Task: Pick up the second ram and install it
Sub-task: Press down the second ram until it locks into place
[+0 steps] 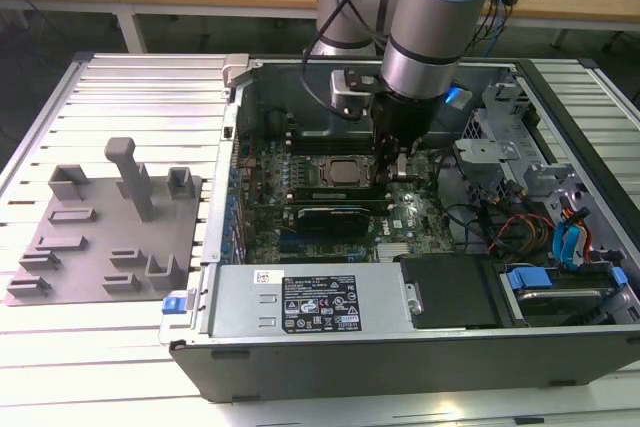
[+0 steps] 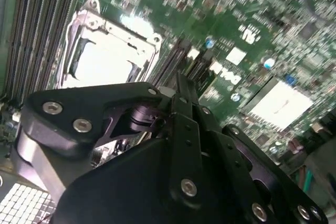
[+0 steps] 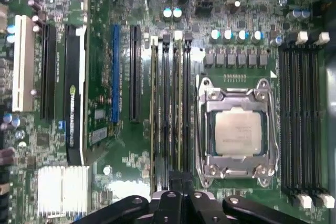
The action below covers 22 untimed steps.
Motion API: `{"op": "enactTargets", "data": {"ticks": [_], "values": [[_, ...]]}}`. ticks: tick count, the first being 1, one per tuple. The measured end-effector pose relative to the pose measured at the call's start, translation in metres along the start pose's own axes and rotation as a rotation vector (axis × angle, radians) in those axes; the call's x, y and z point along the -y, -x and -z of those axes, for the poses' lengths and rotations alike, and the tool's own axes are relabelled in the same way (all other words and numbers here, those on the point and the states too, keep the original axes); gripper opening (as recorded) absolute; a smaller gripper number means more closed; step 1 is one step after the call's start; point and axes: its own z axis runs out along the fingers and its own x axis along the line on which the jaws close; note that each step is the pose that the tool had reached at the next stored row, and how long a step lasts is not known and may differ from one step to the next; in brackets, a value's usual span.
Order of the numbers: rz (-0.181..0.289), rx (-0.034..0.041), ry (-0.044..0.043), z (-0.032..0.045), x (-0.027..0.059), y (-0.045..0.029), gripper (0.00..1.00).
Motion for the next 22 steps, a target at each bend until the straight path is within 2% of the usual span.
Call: {"op": "enactTargets", "data": {"ticks": [4,7,8,9,11,22], "values": [[0.000,0.0001,-0.0110,-0.0019,-0.0340,-0.0001,0.08],[0.000,-0.0001,-0.0115,-0.0018,-0.0349,-0.0002,0.08],[0.000,-0.0002,-0.0119,0.0018,-0.0351,-0.0002,0.08],[0.000,0.0000,-0.0129,0.0109,-0.0356,0.0000,0.08],[0.000,0.0000,-0.0135,0.0164,-0.0360,0.0001,0.08],[0.000,0.0000,-0.0136,0.0165,-0.0363,0.0001,0.08]]}}
